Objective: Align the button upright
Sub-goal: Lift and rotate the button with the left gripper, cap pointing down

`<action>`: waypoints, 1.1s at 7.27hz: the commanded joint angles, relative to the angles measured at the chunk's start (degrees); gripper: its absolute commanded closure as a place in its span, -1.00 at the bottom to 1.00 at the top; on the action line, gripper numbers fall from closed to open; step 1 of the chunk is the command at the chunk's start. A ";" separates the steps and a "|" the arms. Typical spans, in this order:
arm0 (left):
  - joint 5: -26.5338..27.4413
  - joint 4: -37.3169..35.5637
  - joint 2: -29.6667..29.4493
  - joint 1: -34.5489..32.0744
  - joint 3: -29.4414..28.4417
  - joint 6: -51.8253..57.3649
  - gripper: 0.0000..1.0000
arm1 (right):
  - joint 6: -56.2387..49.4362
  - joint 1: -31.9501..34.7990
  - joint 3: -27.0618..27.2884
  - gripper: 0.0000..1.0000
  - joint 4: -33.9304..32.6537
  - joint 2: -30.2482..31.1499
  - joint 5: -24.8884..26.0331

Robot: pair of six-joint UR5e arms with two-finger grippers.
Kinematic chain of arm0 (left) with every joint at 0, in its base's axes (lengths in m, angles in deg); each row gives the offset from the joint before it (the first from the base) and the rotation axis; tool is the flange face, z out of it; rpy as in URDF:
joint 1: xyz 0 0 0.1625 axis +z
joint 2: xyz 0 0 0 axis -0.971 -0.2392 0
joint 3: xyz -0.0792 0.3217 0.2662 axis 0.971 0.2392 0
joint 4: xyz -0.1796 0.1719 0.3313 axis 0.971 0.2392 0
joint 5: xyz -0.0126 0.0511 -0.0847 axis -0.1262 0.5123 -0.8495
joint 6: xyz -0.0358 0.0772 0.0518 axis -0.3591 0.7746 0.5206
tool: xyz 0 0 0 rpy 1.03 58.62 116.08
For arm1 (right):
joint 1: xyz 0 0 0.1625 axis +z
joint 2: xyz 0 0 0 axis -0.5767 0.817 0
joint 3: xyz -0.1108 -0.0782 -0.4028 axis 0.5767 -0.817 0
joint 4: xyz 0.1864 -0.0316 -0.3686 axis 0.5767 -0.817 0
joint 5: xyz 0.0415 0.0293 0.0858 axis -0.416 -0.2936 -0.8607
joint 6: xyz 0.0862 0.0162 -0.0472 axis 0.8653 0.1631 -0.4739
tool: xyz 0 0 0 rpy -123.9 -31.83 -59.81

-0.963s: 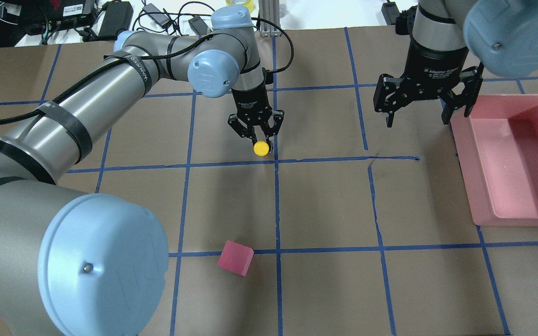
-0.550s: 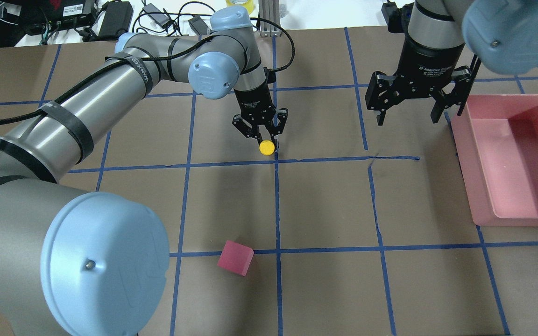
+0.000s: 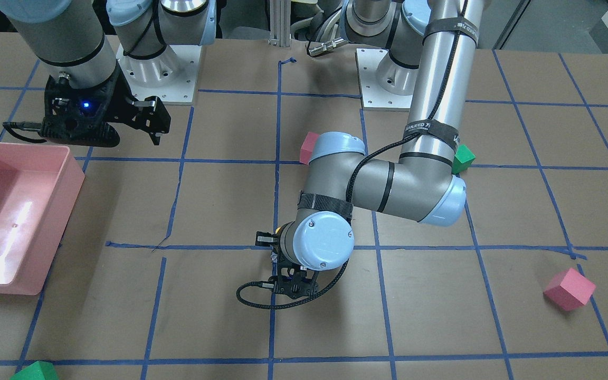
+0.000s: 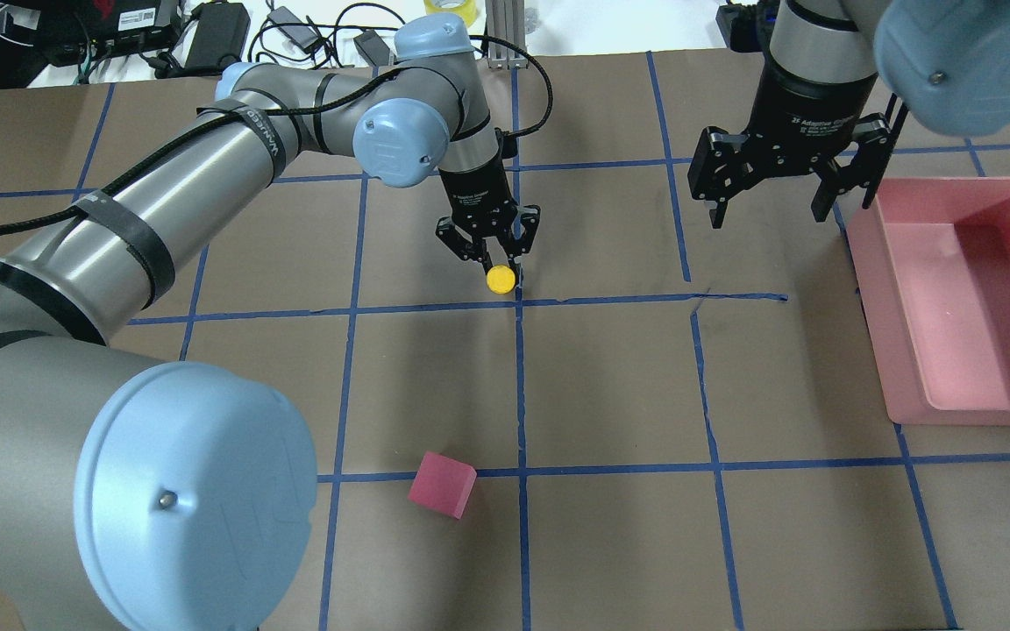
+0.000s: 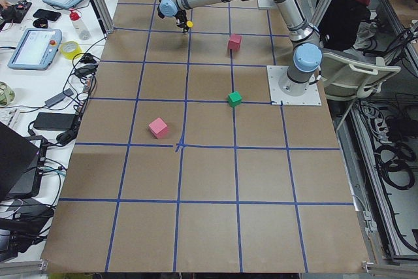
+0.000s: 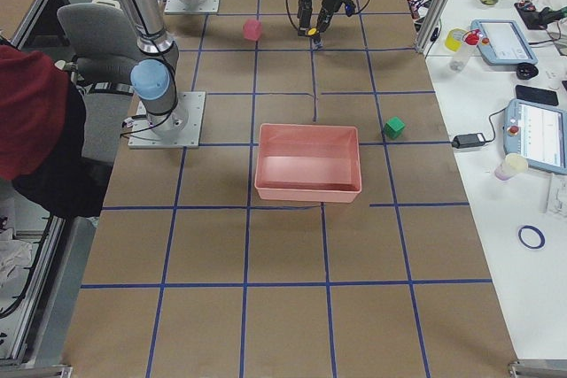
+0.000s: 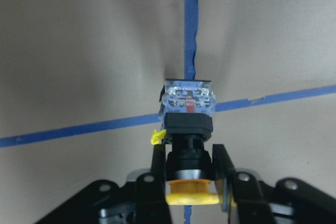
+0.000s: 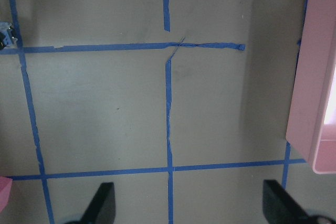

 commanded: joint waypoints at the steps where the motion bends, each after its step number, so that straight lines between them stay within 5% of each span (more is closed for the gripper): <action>1: -0.68 3.33 -0.40 0.09 -0.65 0.12 0.65 | -2.77 -0.56 -0.58 -1.00 -1.18 0.25 -0.26; 5: -0.79 8.69 -6.28 0.09 -8.92 1.26 0.69 | -2.71 -0.39 -1.27 -1.00 -4.88 -0.11 -0.96; 6: -0.43 8.70 -6.29 0.26 -9.00 1.36 0.60 | -2.79 -0.39 -1.36 -1.00 -4.79 -0.02 -0.70; 7: -0.95 8.61 -6.29 0.35 -9.18 1.27 0.18 | -2.79 -0.22 -1.45 -1.00 -4.79 0.07 -0.96; 8: -1.13 8.35 -6.29 0.35 -9.35 1.01 0.27 | -2.79 -0.21 -1.45 -1.00 -4.79 -0.01 -0.88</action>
